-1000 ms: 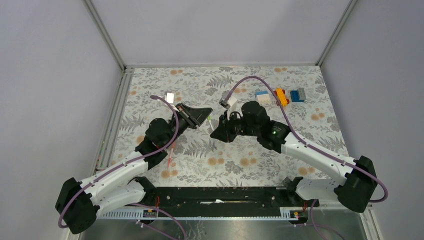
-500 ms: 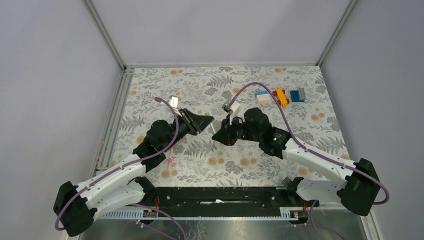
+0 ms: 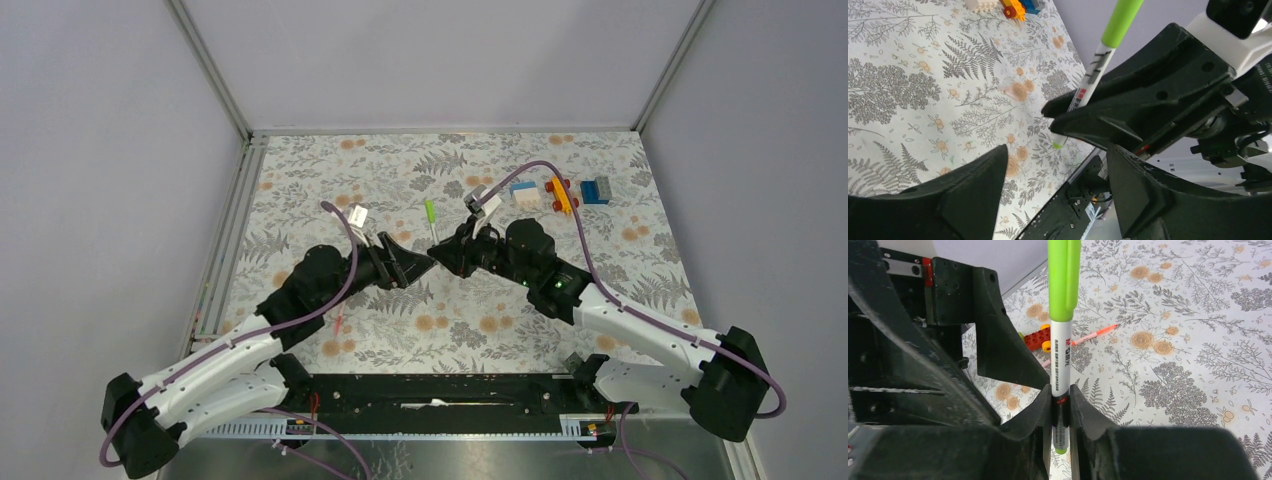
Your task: Insert the pens into the pen caps
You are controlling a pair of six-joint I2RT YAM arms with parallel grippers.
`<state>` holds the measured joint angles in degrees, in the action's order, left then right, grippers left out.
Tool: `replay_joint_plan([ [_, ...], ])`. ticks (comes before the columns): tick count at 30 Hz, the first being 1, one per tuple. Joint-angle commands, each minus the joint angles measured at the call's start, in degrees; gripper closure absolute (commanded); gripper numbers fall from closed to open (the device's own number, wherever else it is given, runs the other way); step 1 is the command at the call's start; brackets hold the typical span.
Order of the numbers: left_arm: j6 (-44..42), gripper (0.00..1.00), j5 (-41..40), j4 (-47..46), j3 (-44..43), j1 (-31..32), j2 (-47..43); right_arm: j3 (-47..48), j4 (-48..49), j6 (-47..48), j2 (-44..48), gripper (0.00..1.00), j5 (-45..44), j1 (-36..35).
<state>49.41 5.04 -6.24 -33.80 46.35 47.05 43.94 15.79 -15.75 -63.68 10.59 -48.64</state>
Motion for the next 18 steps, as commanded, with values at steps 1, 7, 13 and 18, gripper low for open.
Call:
replay_joint_plan([
  [1,-1.5,0.22,-0.7,3.0,-4.2,0.1,-3.8,0.5,4.1,-0.5,1.5,1.00,-2.6,0.3],
  [7,-3.5,0.20,-1.8,3.9,-8.7,0.1,-4.0,-1.4,4.2,-0.8,2.2,1.00,2.1,0.3],
  [13,-7.4,0.28,-2.8,3.3,-14.2,0.1,-1.3,-4.6,6.3,-1.8,4.6,1.00,11.7,0.3],
  [18,-8.4,0.39,-1.4,2.2,-16.2,0.1,2.1,-5.7,6.8,-2.2,6.5,1.00,14.6,0.3],
])
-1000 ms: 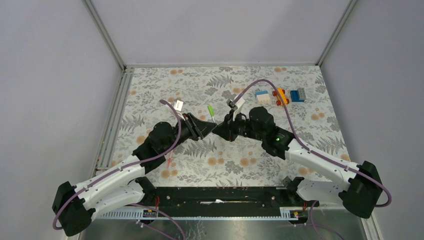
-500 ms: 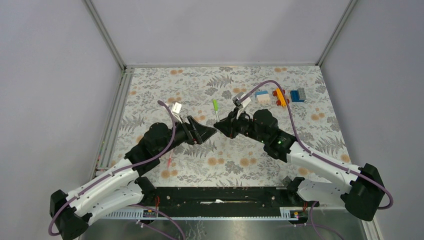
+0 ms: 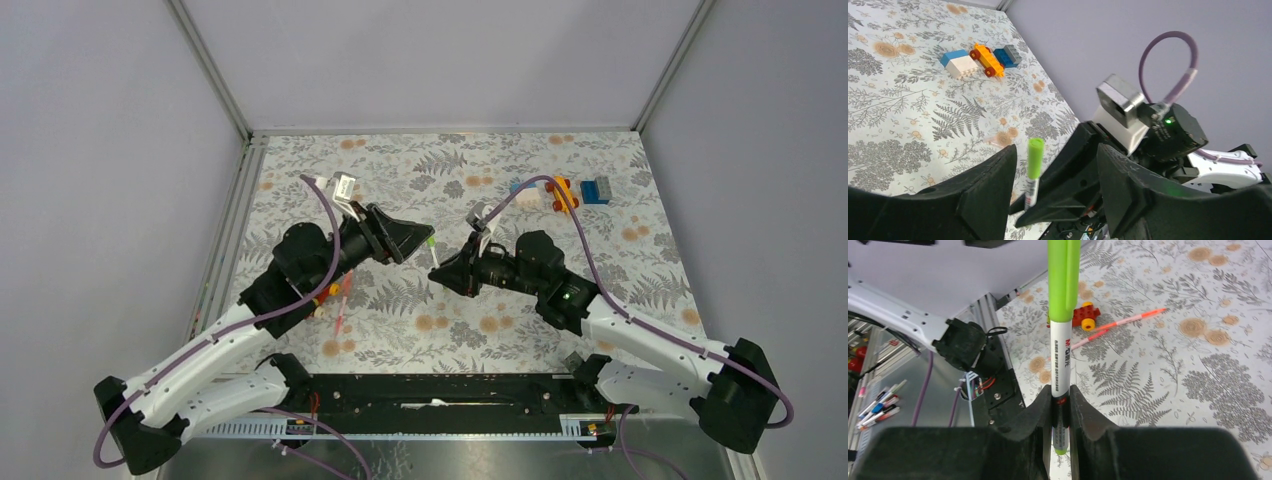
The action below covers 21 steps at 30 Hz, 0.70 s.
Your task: Insert the pens into the pen caps
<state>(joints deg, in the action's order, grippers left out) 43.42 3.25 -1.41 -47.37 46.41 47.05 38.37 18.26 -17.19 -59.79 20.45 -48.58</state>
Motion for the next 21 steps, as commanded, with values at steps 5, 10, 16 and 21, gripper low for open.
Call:
replay_joint_plan([
  [5,-1.8,0.52,3.3,-4.9,-1.6,0.1,3.9,0.5,4.4,-1.1,2.6,1.00,5.8,0.3],
  [10,-1.4,0.77,4.7,-5.8,-1.1,0.1,4.8,1.3,4.6,-1.2,1.8,1.00,6.4,0.2],
  [16,-0.8,1.00,4.3,-5.4,1.7,0.1,4.4,3.8,4.0,-0.9,0.7,1.00,2.9,0.3],
  [21,1.8,1.00,2.7,-5.7,7.7,0.1,2.9,10.1,3.0,-1.3,-3.0,1.00,-3.0,0.2],
])
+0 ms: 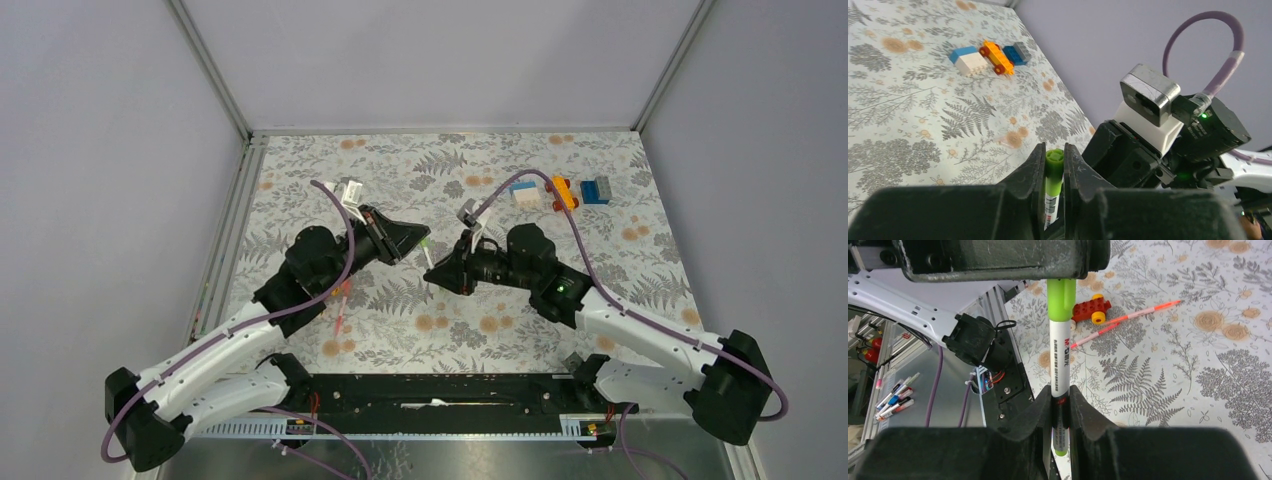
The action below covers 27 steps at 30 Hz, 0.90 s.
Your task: Insert the pens into the pen caps
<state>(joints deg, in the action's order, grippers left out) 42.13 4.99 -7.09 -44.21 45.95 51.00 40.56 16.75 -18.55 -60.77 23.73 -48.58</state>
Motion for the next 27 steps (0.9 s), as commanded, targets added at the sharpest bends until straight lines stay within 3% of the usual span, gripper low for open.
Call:
replay_joint_plan([
  [1,4.0,1.00,0.0,0.4,5.3,0.6,-1.1,9.5,3.6,0.4,-3.0,1.00,-8.6,0.1],
  [7,13.3,1.00,-7.8,8.5,6.2,0.7,1.4,17.4,1.3,3.4,-9.5,1.00,-28.5,-0.5],
  [13,21.0,1.00,-11.4,19.2,1.7,1.0,9.1,28.0,-1.7,7.4,-18.1,1.00,-38.7,-3.2],
  [20,23.0,1.00,-10.3,25.3,-3.5,1.1,14.4,32.8,-3.2,8.8,-21.9,1.00,-39.4,-4.7],
  [24,20.9,1.00,-9.7,20.9,-1.5,1.1,12.7,30.6,-2.5,8.8,-20.5,1.00,-37.6,-4.6],
  [27,18.3,1.00,-7.0,15.7,0.4,1.1,11.5,28.9,-1.3,9.3,-18.9,1.00,-30.6,-3.7],
])
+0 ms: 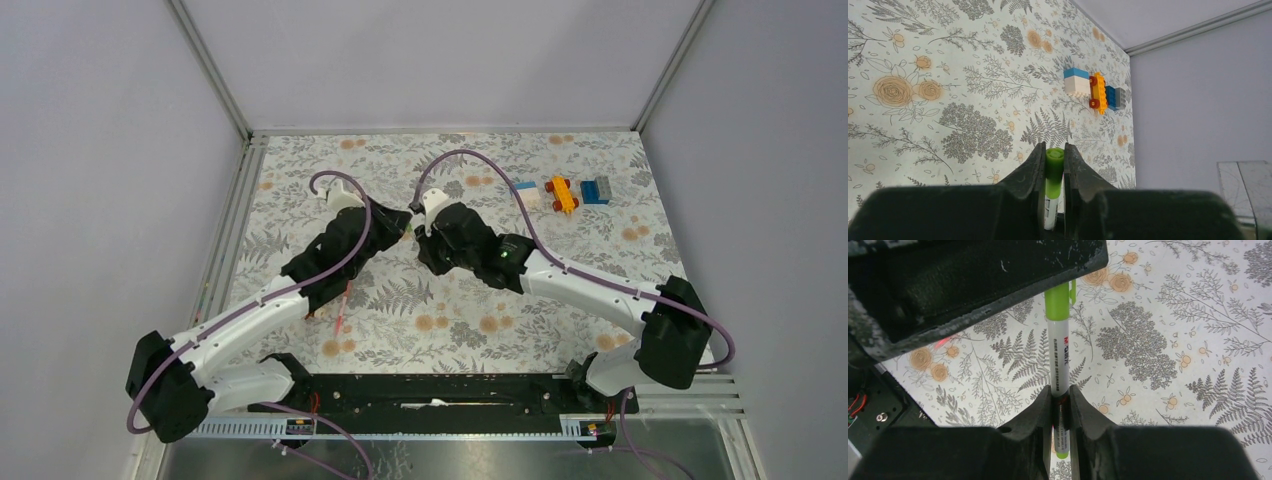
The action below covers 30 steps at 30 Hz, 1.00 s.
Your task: Insert the pens into the pen caps
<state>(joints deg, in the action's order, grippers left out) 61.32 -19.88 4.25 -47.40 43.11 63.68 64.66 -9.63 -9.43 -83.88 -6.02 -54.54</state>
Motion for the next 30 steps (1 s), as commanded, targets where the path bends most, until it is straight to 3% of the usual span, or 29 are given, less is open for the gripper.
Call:
replay_joint_plan([
  [1,-1.7,1.00,18.5,3.4,4.0,3.9,-1.5,4.5,24.9,0.1,4.7,1.00,0.9,2.6],
  [7,-4.7,1.00,19.2,-0.2,5.9,3.9,-4.4,2.2,23.1,0.3,7.5,1.00,5.6,4.3],
  [17,-10.4,0.85,18.2,-2.3,2.7,3.8,-9.7,-14.6,25.9,-3.8,15.0,1.00,7.0,4.7],
  [23,-12.0,0.79,21.9,-6.1,1.8,3.8,-8.6,-17.4,26.8,-5.9,17.2,1.00,9.2,4.7],
  [30,-14.9,0.55,20.1,-3.7,-2.5,3.8,-10.4,-21.5,25.7,-8.1,17.7,1.00,7.3,4.7],
])
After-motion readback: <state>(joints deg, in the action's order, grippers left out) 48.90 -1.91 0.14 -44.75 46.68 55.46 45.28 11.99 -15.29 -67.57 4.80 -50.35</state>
